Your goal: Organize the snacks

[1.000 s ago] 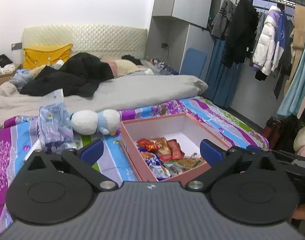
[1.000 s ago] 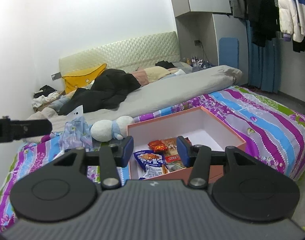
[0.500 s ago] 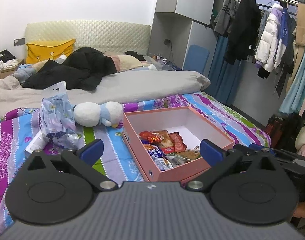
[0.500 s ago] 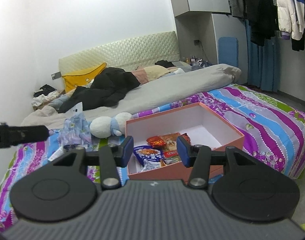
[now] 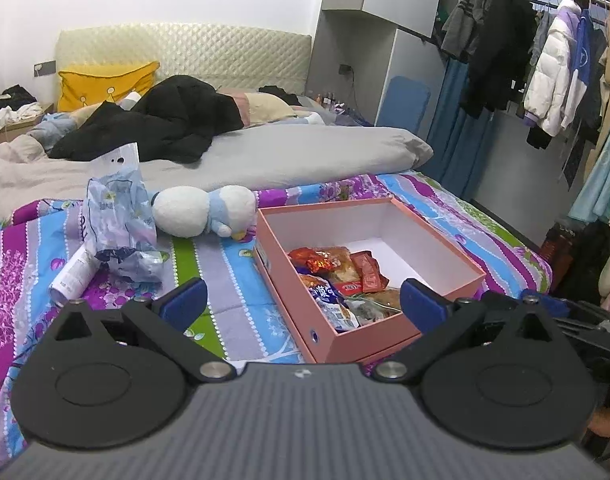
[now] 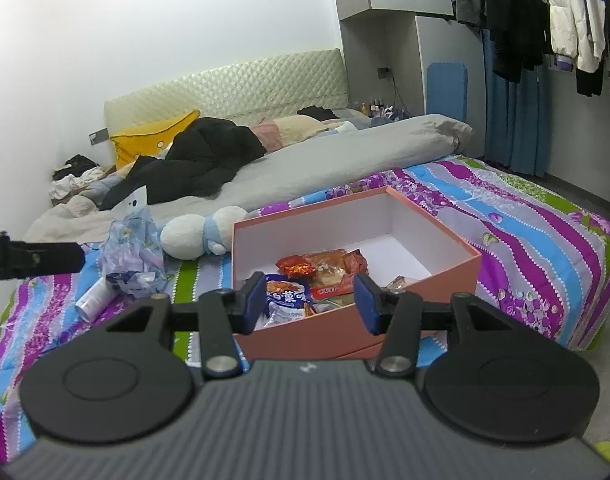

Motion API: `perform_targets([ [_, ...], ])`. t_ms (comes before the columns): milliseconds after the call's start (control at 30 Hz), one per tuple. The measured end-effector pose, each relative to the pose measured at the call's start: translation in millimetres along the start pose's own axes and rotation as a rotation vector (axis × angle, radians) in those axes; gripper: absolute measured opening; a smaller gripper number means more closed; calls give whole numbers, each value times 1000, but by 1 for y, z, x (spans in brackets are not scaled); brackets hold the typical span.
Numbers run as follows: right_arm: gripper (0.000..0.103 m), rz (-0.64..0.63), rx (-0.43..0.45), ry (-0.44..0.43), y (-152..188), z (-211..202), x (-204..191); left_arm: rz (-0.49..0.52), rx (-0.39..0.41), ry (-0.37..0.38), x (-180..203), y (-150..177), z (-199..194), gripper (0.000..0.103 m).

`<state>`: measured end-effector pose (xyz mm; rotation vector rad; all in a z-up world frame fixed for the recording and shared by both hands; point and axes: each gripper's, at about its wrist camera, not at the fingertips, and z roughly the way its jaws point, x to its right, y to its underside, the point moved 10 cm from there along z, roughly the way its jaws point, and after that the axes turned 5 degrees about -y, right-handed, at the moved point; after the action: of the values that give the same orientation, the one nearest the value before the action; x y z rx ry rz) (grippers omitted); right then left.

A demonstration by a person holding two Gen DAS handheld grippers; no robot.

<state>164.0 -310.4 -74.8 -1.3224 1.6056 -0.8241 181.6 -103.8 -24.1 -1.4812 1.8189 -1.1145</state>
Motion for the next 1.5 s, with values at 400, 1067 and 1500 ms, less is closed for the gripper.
perform_targets([
  [400, 103, 0, 11, -6, -7, -3, 0, 3, 18, -19, -2, -7, -3, 103],
  [1067, 103, -1, 24, 7, -11, -5, 2, 16, 27, -11, 1, -6, -6, 103],
  [1500, 103, 2, 17, 3, -9, -7, -1, 20, 24, -13, -1, -7, -7, 103],
])
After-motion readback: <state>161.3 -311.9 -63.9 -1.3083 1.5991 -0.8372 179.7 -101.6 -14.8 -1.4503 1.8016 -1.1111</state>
